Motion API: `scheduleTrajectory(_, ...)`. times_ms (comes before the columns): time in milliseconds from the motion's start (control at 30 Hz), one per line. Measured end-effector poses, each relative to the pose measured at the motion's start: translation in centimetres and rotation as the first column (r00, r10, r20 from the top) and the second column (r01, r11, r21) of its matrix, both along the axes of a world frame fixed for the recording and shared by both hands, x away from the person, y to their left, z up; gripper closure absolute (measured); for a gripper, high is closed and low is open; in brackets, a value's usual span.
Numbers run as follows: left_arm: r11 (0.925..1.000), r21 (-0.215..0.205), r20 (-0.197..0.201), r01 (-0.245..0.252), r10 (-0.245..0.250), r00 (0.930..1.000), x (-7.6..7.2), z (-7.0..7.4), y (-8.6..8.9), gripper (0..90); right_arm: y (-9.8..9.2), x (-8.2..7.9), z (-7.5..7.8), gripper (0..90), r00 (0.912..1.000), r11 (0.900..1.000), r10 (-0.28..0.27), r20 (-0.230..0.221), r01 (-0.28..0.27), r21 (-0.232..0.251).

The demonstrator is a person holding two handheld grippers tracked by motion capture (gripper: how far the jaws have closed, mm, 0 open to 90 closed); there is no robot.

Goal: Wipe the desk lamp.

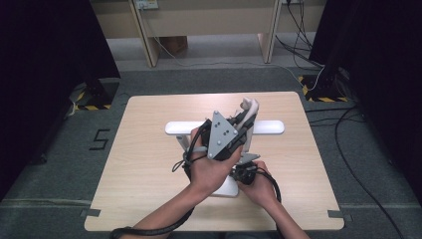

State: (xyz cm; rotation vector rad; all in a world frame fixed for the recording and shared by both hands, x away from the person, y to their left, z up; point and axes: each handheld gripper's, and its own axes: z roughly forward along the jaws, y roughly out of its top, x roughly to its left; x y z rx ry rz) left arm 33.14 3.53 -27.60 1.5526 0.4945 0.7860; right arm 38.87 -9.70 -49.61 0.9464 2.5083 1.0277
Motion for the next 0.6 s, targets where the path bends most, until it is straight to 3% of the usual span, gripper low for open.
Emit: scheduleTrajectory(600, 0.9996, 0.014, -0.015, 0.023, -0.023, 0.9996, 0.1, 0.1, -1.5, 78.0, 0.0, 0.0, 0.0, 90.0, 1.0000, 1.000, 0.001, 0.000, -0.001, 0.000)
